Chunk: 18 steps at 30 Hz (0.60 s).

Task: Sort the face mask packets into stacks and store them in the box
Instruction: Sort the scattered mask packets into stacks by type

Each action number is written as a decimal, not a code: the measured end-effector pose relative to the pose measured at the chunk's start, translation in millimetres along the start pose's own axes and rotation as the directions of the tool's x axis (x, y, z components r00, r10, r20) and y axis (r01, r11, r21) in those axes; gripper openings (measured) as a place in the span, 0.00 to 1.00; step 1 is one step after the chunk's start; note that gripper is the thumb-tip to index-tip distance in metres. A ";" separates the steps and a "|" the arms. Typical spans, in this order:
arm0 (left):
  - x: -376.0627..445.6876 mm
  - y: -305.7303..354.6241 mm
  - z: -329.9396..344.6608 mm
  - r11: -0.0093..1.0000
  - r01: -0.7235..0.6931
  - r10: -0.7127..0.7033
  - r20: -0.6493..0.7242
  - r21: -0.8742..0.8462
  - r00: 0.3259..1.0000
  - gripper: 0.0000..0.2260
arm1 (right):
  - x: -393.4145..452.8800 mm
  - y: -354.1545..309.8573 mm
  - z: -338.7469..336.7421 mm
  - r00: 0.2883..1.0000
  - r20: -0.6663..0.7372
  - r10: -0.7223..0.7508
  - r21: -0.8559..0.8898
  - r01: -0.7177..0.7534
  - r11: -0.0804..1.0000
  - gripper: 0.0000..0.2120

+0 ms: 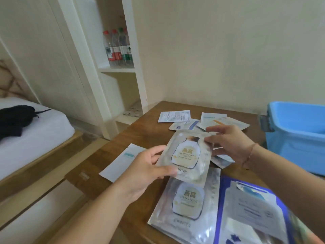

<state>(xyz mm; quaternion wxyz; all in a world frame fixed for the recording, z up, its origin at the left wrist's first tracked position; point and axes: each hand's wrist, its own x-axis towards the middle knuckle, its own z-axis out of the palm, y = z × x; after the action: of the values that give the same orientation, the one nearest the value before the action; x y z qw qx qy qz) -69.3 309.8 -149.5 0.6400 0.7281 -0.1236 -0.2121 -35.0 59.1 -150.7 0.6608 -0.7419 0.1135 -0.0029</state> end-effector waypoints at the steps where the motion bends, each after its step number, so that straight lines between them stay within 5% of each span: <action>1: -13.7 -1.2 3.3 1.000 -0.004 0.004 0.029 0.015 1.000 0.24 | -10.9 3.0 -0.8 1.000 -0.002 -0.023 -0.093 0.023 0.995 0.17; 10: -74.9 -30.0 17.8 0.891 -0.086 0.109 -0.026 0.445 0.994 0.34 | -70.0 20.4 1.2 0.990 0.073 -0.120 -0.496 0.141 0.857 0.15; 13: -82.7 -38.8 17.2 0.775 -0.042 0.115 -0.075 0.631 0.991 0.37 | -75.6 26.8 3.0 0.977 0.058 -0.207 -0.608 0.199 0.769 0.17; 18: -88.3 -56.0 13.1 0.687 -0.038 0.128 -0.069 0.725 0.989 0.37 | -74.9 40.6 2.1 0.974 0.072 -0.213 -0.740 0.196 0.644 0.19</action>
<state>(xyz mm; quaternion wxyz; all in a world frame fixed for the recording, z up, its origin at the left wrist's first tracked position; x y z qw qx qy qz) -158.2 346.6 -192.6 0.3174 0.9254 -0.1930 -0.0750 -114.3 69.9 -179.9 0.2958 -0.9540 0.0277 -0.0391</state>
